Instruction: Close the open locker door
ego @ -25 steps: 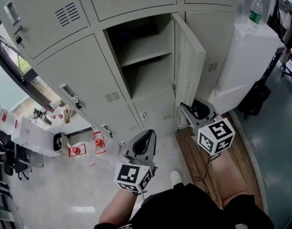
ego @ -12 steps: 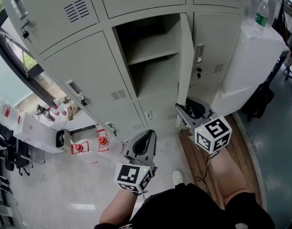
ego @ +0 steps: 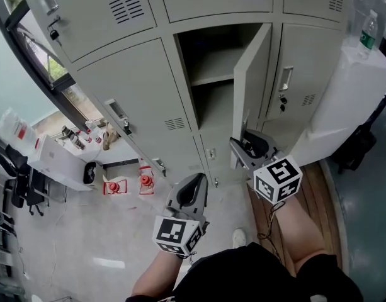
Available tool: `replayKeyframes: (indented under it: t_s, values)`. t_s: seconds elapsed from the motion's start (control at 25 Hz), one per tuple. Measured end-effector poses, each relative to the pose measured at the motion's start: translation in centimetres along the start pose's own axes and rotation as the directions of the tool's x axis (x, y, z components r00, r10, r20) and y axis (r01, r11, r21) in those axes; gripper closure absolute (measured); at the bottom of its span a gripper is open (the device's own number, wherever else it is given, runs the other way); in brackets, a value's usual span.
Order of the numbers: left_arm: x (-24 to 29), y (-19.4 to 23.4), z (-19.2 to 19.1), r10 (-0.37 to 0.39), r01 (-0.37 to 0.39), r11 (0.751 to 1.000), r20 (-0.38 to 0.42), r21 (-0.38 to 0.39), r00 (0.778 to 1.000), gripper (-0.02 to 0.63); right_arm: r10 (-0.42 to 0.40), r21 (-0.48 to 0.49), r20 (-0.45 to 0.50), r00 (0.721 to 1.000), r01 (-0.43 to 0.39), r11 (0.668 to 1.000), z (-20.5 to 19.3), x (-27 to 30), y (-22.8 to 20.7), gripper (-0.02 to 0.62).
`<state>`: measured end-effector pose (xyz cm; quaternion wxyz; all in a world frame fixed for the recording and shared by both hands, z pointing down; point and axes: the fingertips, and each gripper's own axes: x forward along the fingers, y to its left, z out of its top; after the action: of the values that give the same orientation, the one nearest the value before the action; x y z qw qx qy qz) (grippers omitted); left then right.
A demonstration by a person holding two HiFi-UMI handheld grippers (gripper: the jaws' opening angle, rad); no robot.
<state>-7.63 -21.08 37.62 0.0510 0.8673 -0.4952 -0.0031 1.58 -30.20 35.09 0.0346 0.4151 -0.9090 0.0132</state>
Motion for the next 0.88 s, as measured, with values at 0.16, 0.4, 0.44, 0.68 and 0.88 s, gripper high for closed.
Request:
replayKeyframes:
  t_s: [0.16,0.4,0.44,0.68,0.88]
  values:
    - [-0.2,1.2,0.4,0.051,-0.051,0.999,0.006,0.000,0.999,0.584,-0.005,-0.020,0.006,1.000,0.005,1.000,0.2,1.7,0.6,0.400]
    - [-0.2,2.5,0.3,0.127,-0.127,0.992,0.005,-0.004,0.992,0.584,0.029,-0.024,0.014,0.999,-0.028,0.999,0.4,4.4,1.1,0.407]
    - [-0.2,2.7,0.3,0.141,-0.141,0.990,0.006,-0.005,0.990,0.584,0.040,-0.024,0.014,0.999,-0.040,0.999,0.4,4.9,1.1,0.407]
    - [0.3,3.3,0.6,0.200,-0.200,0.980,0.015,0.003,0.980,0.584,0.099,-0.028,0.022,0.995,-0.099,0.995,0.6,7.3,1.2,0.403]
    - [1.2,3.6,0.6,0.254,-0.254,0.967,0.026,-0.015,0.967,0.583,0.108,-0.024,0.031,0.994,-0.108,0.994,0.7,9.3,1.1,0.402]
